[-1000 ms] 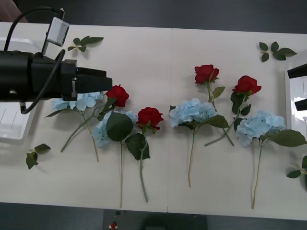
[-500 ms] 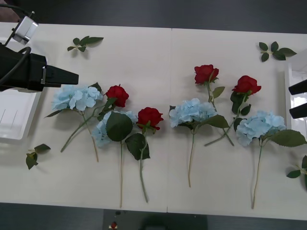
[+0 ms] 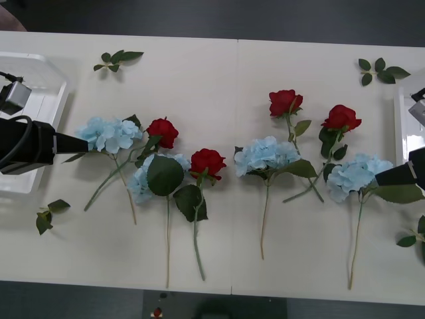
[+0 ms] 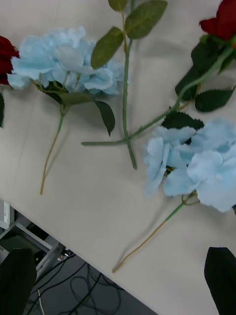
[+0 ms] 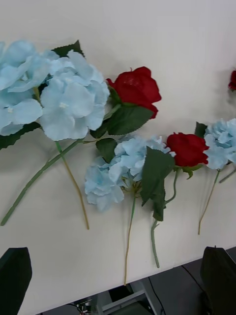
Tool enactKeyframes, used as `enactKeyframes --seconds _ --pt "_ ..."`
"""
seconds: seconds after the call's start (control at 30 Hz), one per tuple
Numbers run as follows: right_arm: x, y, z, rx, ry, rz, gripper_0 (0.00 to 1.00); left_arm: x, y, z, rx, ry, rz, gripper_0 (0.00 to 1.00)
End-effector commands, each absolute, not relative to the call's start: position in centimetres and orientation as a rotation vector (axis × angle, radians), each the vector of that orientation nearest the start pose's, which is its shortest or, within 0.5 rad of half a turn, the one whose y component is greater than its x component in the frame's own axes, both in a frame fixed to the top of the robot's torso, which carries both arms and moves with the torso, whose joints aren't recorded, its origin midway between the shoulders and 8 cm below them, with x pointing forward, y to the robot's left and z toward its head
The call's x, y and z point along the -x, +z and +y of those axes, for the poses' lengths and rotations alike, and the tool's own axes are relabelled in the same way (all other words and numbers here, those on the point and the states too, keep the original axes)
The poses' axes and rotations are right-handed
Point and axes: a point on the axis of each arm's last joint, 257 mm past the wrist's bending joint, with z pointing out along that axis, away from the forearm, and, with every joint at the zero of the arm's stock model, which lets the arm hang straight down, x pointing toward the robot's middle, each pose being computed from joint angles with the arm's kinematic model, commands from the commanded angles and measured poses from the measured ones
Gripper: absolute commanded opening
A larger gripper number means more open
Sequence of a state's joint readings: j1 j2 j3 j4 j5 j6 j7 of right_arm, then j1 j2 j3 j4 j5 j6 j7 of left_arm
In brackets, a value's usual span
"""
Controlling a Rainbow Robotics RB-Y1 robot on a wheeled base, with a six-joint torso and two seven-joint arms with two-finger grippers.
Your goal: Put the red flowers into the right box and the blue flowers into the left box
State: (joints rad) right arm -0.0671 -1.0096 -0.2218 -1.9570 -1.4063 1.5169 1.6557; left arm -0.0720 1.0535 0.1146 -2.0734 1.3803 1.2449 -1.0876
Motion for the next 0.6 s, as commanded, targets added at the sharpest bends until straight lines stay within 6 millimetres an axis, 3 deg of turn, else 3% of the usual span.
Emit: enactKeyframes --seconds 0.03,0.27,0.6 --pt "-36.8 -18.4 -33.2 0.294 0.432 2.649 1.0 -41.4 -16.5 27.9 0.057 -0.537 2.524 1.0" --pt "-35.7 -21.6 -34.4 0.033 0.401 2.73 1.0 -42.7 -19.6 29.3 0.094 -0.443 2.569 1.0" --pt "-35.7 -25.4 -34.3 -0.183 0.325 2.747 1.0 -46.1 -21.8 29.6 0.139 -0.376 2.575 1.0"
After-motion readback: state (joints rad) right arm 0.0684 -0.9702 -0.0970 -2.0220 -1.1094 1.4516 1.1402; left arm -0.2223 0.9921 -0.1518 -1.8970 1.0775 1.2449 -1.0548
